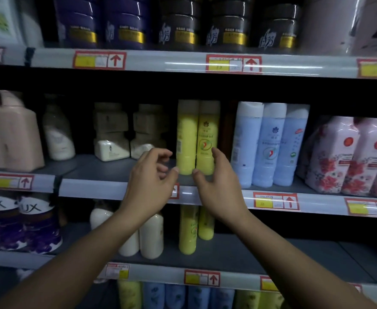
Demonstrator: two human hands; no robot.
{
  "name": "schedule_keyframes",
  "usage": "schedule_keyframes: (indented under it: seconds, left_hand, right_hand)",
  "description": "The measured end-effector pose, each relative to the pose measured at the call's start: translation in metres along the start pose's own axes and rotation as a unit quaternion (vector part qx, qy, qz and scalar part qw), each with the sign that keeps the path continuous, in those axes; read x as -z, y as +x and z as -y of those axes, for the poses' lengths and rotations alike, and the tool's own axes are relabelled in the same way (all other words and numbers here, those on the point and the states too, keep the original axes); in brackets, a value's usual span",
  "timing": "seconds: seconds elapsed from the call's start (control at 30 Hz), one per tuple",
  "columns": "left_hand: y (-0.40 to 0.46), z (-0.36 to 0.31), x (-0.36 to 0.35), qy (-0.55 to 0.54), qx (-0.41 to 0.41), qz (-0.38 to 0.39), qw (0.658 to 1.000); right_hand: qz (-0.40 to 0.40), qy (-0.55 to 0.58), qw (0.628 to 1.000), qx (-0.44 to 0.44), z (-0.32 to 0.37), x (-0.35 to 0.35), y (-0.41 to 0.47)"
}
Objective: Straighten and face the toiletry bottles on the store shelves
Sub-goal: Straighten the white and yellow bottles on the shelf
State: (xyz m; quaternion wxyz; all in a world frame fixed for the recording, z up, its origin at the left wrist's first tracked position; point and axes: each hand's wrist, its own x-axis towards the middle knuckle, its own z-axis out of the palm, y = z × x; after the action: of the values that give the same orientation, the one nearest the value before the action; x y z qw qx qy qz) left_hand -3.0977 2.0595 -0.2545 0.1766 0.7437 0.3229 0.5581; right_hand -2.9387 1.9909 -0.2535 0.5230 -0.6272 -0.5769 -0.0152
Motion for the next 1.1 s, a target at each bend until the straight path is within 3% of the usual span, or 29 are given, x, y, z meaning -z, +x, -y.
schedule_keyframes:
  seconds: [0.23, 0.5, 0.67, 1.1]
  left_hand:
    - [0.037, 0.031, -0.035, 0.03, 0.048, 0.02, 0.998]
    - [0.081, 0.054, -0.058, 0.033, 0.094, 0.038, 0.994]
    - [0.09, 0.055, -0.066, -0.022, 0.099, 0.057, 0.993]
    - [0.075, 0.039, -0.047, -0.012, 0.11, 0.058, 0.992]
  right_hand:
    - [0.018, 0.015, 0.994, -0.106, -0.017, -0.017, 0.039]
    - [0.009, -0.006, 0.991, -0.133, -0.034, -0.035, 0.085]
    - [-0.012, -0.028, 0.991, -0.127, -0.041, -0.044, 0.09]
    - [-0.034, -0.05, 0.996, -0.067, -0.03, -0.036, 0.07]
